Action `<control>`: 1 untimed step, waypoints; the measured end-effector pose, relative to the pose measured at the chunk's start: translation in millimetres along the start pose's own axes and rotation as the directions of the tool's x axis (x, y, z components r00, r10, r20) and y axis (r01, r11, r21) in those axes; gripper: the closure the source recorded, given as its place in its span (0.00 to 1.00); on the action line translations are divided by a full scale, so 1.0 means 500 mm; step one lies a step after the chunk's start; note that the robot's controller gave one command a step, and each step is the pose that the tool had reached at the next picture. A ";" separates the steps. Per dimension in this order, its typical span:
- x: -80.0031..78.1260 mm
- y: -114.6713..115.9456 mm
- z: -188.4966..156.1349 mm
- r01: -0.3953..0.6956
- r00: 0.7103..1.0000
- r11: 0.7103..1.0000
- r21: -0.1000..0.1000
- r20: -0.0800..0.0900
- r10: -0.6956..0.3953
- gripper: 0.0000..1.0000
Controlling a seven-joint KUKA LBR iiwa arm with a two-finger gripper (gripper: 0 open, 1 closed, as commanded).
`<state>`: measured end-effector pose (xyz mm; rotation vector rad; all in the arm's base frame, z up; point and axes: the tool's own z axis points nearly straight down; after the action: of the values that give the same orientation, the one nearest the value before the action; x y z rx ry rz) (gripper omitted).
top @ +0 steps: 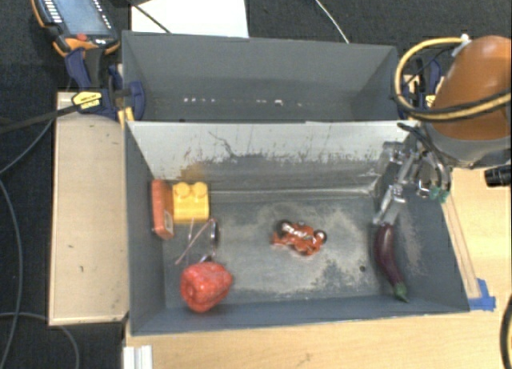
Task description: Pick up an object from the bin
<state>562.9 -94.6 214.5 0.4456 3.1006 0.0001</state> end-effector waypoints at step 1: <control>-0.016 0.024 0.233 -0.112 0.994 0.994 0.000 -0.012 0.112 0.00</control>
Offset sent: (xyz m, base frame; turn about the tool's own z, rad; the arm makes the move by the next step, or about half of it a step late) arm -0.0012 0.0524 -0.0439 0.1663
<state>575.2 -85.3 98.0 0.6210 3.0823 0.0052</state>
